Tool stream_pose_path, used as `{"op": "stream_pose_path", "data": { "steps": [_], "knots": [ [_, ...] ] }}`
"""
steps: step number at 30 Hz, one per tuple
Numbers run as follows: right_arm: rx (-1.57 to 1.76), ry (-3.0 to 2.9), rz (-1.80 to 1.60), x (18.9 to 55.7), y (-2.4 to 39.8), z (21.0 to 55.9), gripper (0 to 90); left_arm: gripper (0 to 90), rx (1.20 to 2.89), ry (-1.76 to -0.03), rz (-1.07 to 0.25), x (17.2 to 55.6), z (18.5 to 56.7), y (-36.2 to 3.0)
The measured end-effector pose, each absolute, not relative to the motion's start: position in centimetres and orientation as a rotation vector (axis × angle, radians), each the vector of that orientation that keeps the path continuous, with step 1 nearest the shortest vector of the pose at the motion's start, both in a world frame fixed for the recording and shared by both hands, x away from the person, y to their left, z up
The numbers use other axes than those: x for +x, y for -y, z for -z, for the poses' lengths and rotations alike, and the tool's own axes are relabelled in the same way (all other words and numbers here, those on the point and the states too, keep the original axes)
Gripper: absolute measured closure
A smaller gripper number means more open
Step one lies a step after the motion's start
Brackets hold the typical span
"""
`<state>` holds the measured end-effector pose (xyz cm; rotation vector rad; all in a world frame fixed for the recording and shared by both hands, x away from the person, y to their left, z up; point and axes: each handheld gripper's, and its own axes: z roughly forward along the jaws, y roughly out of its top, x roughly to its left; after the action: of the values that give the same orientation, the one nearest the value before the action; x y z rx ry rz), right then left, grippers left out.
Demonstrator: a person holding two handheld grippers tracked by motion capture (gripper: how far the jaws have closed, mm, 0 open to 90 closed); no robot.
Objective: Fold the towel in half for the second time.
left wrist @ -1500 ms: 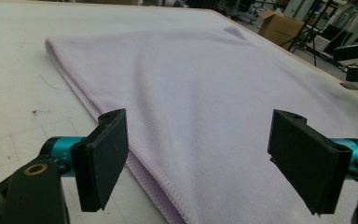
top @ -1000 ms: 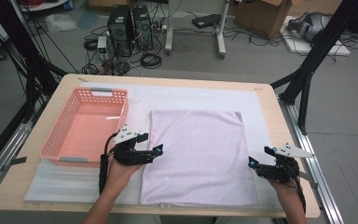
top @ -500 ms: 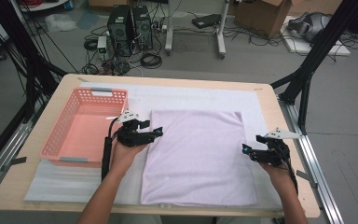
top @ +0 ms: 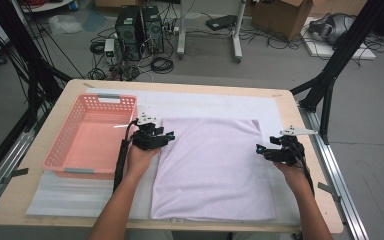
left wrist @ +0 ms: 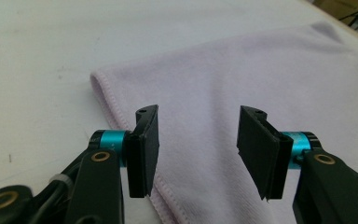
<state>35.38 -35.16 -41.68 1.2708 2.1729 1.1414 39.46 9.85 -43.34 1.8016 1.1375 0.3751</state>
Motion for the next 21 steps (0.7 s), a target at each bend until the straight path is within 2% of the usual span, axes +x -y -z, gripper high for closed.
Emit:
{"op": "stream_pose_path", "data": {
  "steps": [4,7,12,14,16,17,19,21],
  "knots": [
    [1.27,-2.183,-1.139,35.6,35.2,41.8,28.0,49.2,1.816,-1.184,-0.425,40.0,44.1,-9.4],
    [1.273,-2.185,-1.14,35.7,35.4,41.9,28.0,52.3,1.858,-1.22,-0.411,40.4,45.0,-9.3],
    [1.276,-2.187,-1.138,35.9,35.6,42.0,28.0,77.1,1.907,-1.22,-0.527,40.4,45.0,-9.4],
    [1.282,-2.188,-1.139,36.0,35.6,42.1,28.0,83.5,1.894,-1.251,-0.551,40.5,44.9,-9.5],
    [1.289,-2.189,-1.131,36.2,35.6,42.3,28.0,83.3,1.876,-1.276,-0.572,40.6,45.0,-9.4],
    [1.293,-2.188,-1.128,36.3,35.6,42.3,28.0,79.8,1.87,-1.288,-0.585,40.6,45.0,-9.4],
    [1.303,-2.187,-1.113,36.5,35.5,42.4,28.9,61.3,1.838,-1.331,-0.596,40.7,45.1,-9.6],
    [1.334,-2.173,-1.066,37.1,35.6,42.5,32.6,56.8,1.835,-1.322,-0.565,40.8,45.1,-9.8]
  ]
}}
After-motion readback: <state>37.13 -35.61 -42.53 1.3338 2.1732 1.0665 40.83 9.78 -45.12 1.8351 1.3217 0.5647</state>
